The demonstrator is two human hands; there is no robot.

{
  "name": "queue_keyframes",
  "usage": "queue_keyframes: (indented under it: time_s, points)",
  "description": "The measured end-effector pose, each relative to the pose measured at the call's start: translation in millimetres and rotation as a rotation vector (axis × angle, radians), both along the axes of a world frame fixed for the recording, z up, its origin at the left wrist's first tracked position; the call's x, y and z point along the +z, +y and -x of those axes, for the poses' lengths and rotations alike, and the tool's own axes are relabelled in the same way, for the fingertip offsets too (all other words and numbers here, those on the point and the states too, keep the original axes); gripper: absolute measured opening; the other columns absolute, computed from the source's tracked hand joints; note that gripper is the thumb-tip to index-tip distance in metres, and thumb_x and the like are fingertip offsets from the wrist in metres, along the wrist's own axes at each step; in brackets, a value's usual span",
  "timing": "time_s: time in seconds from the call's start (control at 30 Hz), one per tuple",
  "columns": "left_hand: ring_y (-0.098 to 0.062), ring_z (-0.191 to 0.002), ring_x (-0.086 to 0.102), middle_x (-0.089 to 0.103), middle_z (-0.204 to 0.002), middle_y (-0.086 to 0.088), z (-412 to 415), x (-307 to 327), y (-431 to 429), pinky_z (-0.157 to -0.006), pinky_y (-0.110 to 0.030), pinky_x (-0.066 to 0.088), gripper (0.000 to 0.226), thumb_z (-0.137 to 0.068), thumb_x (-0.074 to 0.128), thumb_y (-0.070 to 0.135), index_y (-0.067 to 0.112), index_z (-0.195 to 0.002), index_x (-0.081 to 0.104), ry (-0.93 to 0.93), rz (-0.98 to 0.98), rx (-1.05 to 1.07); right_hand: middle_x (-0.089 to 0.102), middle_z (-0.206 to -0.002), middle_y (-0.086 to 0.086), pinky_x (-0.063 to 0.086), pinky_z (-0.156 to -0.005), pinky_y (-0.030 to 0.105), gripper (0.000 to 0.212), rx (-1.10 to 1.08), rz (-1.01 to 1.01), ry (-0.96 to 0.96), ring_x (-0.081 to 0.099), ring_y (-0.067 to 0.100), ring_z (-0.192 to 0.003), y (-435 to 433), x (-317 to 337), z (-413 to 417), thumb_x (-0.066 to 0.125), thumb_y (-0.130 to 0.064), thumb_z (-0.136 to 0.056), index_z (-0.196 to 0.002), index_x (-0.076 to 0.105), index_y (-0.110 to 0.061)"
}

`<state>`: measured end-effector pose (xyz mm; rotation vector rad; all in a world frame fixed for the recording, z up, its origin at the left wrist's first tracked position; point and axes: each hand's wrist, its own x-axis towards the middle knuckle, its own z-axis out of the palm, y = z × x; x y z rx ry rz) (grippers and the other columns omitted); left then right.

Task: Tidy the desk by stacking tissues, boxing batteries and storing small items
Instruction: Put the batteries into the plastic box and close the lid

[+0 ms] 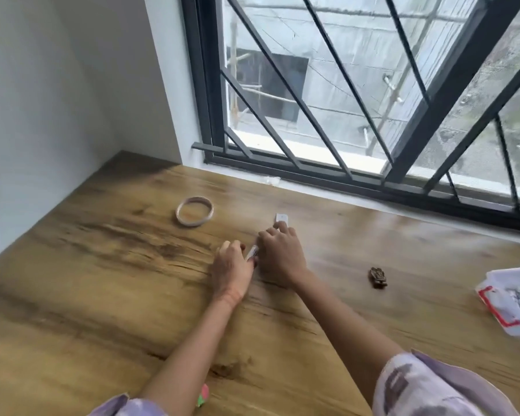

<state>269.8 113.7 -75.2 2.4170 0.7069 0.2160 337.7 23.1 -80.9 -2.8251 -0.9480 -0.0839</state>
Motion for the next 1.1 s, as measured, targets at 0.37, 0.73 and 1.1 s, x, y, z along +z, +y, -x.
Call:
queue_keyframes:
  time_s: [0.37, 0.73, 1.1]
  points:
    - [-0.026, -0.095, 0.064, 0.073, -0.095, -0.010, -4, 3, -9, -0.076, -0.025, 0.044, 0.022, -0.079, 0.069, 0.027, 0.010, -0.091, 0.074, -0.022, 0.304, 0.024, 0.068, -0.099, 0.013, 0.048, -0.072, 0.035, 0.023, -0.226, -0.465, 0.120, 0.062, 0.031, -0.087, -31, -4, 25, 0.055, -0.002, -0.082, -0.101, 0.067, -0.006]
    - [-0.008, -0.053, 0.060, 0.066, -0.070, -0.009, -12, 6, -103, -0.057, -0.020, 0.055, 0.015, -0.079, 0.070, 0.008, -0.003, -0.089, 0.069, -0.012, 1.014, -0.044, 0.072, -0.094, 0.005, 0.044, -0.073, 0.007, 0.018, -0.491, -0.857, 0.378, 0.062, 0.006, -0.083, -126, 20, 51, 0.063, -0.011, -0.085, -0.102, 0.069, -0.009]
    - [-0.017, -0.062, 0.064, 0.067, -0.067, -0.010, -13, 31, -260, -0.070, -0.026, 0.057, 0.007, -0.083, 0.066, 0.008, 0.005, -0.077, 0.070, 0.010, 1.138, -0.240, 0.070, -0.079, 0.004, 0.052, -0.067, 0.017, 0.018, -0.618, -0.991, 0.344, 0.066, 0.007, -0.073, -294, 61, 48, 0.078, -0.012, -0.071, -0.083, 0.064, -0.013]
